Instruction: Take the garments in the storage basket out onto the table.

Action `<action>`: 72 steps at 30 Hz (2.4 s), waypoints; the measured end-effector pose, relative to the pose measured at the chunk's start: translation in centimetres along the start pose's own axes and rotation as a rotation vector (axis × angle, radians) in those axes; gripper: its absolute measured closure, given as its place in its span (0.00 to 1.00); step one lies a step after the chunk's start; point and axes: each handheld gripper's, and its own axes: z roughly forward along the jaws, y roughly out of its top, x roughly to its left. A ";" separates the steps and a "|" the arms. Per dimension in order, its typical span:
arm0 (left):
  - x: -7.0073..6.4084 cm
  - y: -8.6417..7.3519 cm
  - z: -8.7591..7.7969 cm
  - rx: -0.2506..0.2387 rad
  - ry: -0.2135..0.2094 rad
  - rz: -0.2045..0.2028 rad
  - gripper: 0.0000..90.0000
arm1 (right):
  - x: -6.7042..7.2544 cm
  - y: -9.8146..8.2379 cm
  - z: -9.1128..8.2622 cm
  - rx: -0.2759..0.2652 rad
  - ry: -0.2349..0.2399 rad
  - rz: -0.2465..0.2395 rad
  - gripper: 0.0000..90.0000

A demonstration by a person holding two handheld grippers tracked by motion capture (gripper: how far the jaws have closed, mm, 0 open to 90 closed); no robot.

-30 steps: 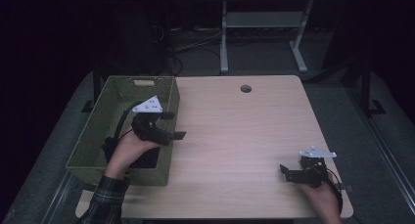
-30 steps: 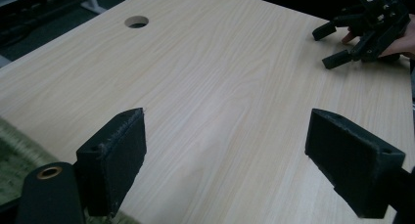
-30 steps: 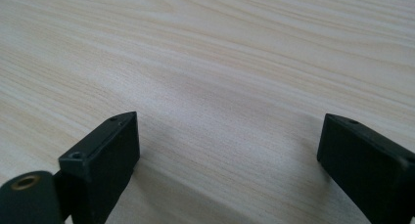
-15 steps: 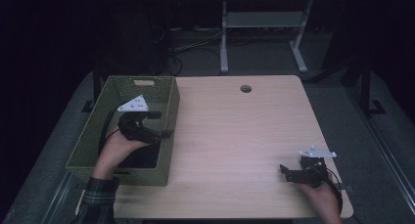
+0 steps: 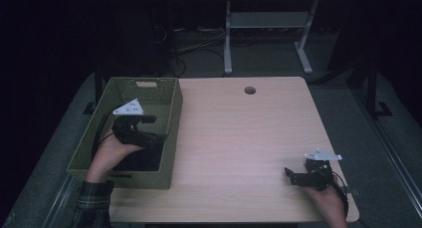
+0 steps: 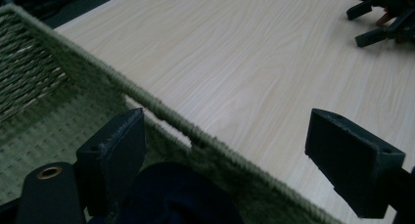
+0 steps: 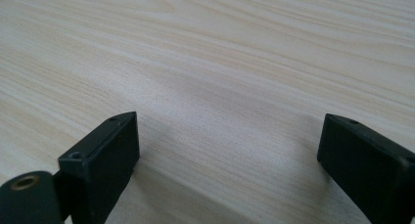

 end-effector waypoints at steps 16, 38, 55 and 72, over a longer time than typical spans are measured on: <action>1.7 -1.9 -2.1 0.092 0.062 -0.003 0.16 | 0.0 0.0 0.0 0.000 -0.001 -0.001 0.09; 2.2 -4.0 -2.3 0.230 0.038 -0.039 0.16 | 0.0 0.0 0.0 0.000 -0.001 0.000 0.09; 2.3 -4.9 -0.8 0.353 0.037 -0.038 0.16 | 0.0 0.0 0.0 0.000 -0.001 0.000 0.09; 3.0 -5.1 -0.7 0.401 -0.015 -0.072 0.61 | 0.0 0.0 0.0 0.000 -0.001 0.000 0.09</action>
